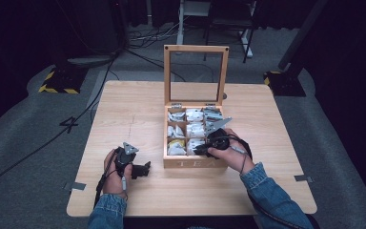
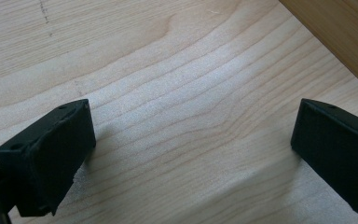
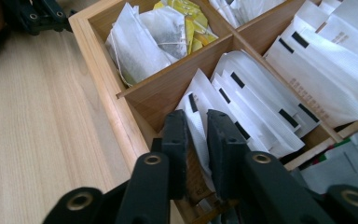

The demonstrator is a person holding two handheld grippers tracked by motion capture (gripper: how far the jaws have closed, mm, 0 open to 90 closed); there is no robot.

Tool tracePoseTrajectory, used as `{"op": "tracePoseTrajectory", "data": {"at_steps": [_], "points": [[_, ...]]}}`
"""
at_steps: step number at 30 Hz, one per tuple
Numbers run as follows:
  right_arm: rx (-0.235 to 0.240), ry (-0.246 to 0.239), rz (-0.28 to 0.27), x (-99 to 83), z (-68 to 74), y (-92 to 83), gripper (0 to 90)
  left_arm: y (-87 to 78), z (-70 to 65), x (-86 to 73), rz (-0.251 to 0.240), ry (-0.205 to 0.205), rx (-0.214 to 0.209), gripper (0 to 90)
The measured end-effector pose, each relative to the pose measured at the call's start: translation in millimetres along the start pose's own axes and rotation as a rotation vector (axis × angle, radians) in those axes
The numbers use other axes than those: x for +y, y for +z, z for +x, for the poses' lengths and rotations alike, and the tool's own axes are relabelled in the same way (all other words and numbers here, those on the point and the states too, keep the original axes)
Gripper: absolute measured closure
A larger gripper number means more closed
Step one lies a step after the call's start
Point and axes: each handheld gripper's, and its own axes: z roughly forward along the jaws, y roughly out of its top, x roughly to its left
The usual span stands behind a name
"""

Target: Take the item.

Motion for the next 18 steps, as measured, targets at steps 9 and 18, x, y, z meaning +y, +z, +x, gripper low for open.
{"op": "tracePoseTrajectory", "data": {"at_steps": [9, 18], "points": [[0.015, 0.0, -0.004, -0.3, -0.1, -3.1, 86.1, 0.0, 0.0, 0.0, 0.0, 0.0, 0.0, 0.1], [-0.003, -0.003, -0.098, 3.9, 0.7, -20.7, 86.3, 0.0, 0.0, 0.0, 0.0, 0.0, 0.0, 0.1]]}}
